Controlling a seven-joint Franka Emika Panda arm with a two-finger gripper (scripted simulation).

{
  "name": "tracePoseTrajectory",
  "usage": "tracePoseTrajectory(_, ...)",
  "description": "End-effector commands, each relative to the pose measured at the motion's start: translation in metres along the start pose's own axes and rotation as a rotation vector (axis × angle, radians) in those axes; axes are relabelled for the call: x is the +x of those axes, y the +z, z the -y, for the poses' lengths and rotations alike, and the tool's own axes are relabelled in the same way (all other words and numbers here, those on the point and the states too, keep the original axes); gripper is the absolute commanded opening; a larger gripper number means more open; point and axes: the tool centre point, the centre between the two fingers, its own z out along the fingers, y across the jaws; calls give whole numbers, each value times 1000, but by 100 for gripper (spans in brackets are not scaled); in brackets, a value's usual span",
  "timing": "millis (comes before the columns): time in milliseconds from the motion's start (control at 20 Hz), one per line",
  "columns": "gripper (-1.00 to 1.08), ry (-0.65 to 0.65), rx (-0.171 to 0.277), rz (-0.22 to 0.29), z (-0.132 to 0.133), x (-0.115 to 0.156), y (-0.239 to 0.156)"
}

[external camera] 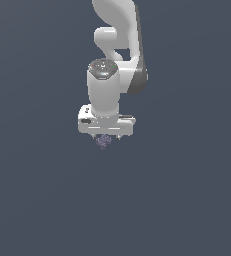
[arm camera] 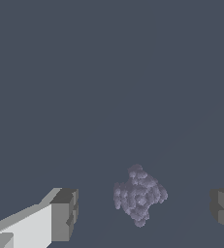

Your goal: Pick up the object and move it to a goal position.

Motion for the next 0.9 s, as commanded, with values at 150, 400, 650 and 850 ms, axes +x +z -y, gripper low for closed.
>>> tracePoseTrajectory(150, 100, 9, 0, 0, 0, -1, 1)
tracePoseTrajectory(400, 100, 60, 4, 1, -1, -5, 8)
tracePoseTrajectory(650, 100, 149, 9, 3, -4, -12, 19)
tracePoseTrajectory(850, 100, 251, 14, 5, -7, -21, 31)
